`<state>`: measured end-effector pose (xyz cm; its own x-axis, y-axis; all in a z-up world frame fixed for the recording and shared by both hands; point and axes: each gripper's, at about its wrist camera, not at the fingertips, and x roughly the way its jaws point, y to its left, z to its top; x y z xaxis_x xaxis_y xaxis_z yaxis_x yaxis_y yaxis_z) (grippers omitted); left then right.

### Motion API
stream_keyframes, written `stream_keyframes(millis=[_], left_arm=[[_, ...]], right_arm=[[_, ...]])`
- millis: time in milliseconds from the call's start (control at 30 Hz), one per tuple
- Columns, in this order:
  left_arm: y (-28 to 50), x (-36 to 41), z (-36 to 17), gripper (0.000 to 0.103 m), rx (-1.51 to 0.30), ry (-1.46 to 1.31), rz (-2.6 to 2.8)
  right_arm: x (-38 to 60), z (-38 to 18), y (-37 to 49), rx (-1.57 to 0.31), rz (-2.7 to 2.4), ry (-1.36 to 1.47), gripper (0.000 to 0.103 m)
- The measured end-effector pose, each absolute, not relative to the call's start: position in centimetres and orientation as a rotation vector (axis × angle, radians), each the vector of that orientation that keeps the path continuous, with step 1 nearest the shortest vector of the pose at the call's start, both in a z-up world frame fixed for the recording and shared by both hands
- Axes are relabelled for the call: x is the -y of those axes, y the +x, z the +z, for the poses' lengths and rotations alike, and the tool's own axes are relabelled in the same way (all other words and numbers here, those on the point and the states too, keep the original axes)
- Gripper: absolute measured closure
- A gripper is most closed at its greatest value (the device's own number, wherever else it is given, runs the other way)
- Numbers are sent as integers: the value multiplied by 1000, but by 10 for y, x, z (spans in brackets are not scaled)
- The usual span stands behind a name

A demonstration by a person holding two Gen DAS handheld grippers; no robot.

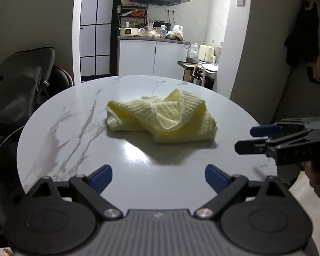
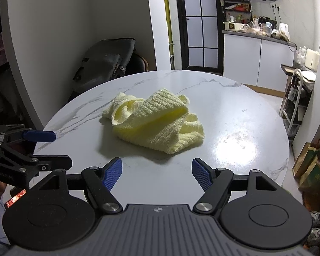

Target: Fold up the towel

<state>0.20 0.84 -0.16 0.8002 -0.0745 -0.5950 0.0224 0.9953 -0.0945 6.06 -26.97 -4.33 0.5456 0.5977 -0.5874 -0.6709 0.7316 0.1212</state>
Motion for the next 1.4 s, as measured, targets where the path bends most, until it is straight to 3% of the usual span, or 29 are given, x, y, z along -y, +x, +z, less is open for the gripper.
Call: stream_keyframes(millis=[1400], left_arm=[[14,-6,2,8,-658,-32,-37]], right_arm=[[265,-37,65,-605,746,-129,27]])
